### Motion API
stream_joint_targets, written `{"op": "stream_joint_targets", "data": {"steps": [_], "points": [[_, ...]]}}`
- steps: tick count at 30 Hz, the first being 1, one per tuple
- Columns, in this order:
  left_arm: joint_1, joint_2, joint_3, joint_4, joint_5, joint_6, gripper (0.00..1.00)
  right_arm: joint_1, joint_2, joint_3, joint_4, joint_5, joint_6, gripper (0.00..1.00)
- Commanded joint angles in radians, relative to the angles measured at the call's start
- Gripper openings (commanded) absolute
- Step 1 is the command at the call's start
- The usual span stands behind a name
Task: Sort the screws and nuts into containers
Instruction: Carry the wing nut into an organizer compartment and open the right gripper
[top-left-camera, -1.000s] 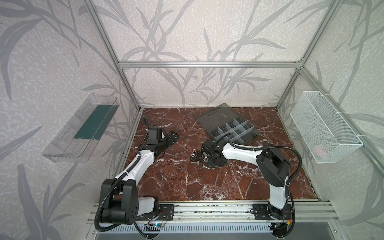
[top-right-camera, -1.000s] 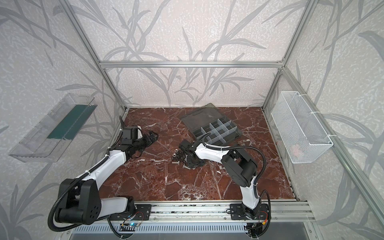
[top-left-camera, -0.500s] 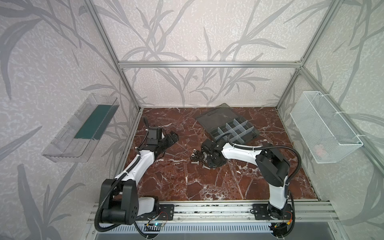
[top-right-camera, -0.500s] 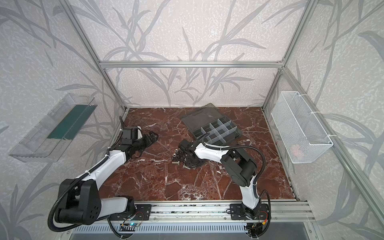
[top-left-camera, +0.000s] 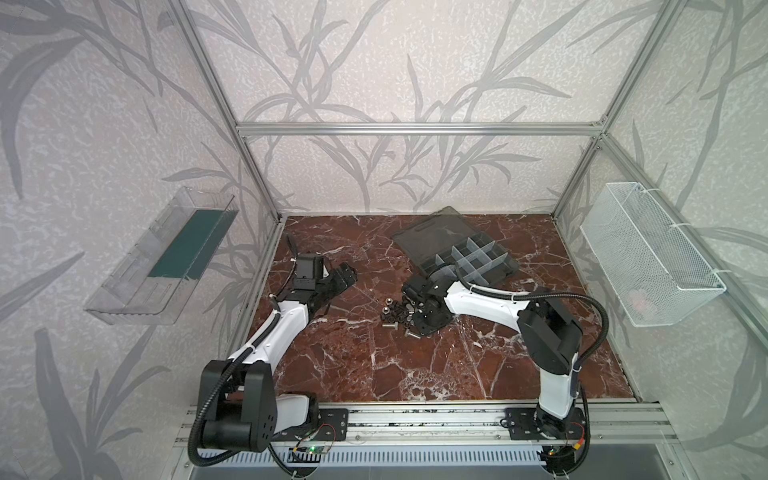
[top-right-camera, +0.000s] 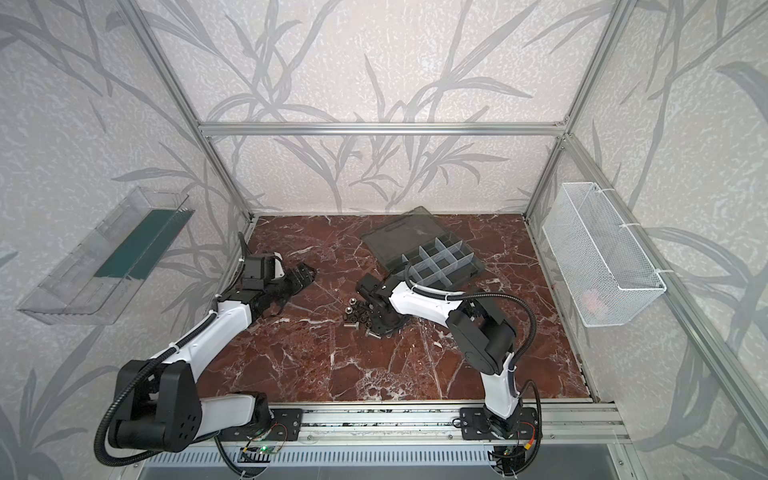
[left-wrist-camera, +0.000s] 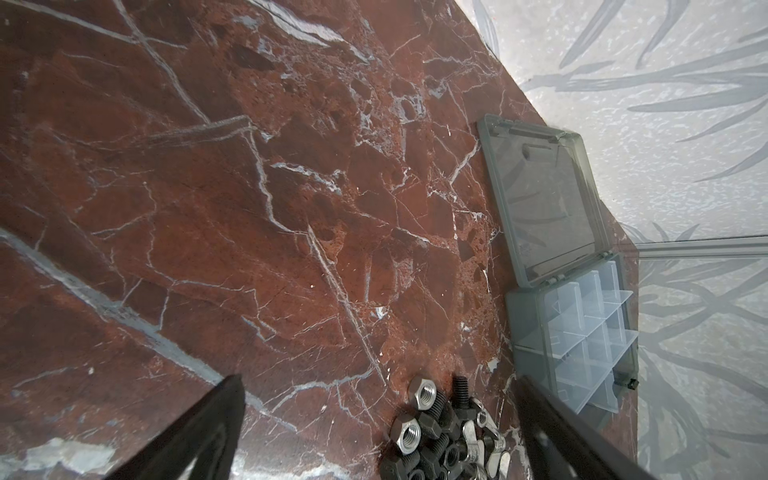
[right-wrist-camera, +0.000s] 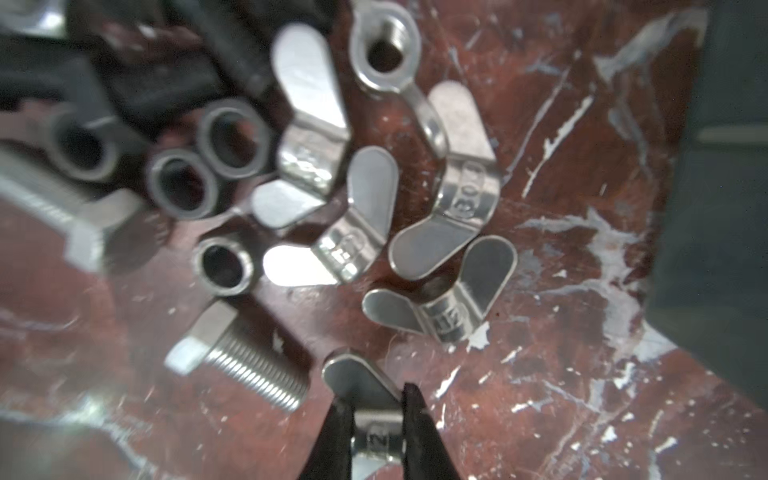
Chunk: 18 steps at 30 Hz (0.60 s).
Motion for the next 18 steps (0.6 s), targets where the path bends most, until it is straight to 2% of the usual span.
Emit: {"op": "stream_joint_targets", "data": {"steps": [1,5,9,12,18], "points": [[-0.004,-0.026,0.006,-0.014,-0.005,0.012,0.99,-0.059,-0.126,0.073,-0.068,-0.079,-0.124,0.00],[-0.005,-0.030,0.003,-0.014,-0.002,0.007,1.00,-0.168,-0.197,0.097,-0.029,-0.153,-0.168,0.00],[-0.004,-0.025,0.004,-0.007,0.018,-0.001,0.99,-0.258,-0.197,0.144,-0.001,-0.138,-0.212,0.00],[-0.004,-0.018,0.001,0.009,0.033,-0.017,0.99,-0.303,-0.141,0.227,-0.035,-0.063,-0.258,0.00],[-0.005,0.007,-0.006,0.036,0.064,-0.046,0.99,-0.353,-0.001,0.339,-0.068,-0.041,-0.297,0.00]]}}
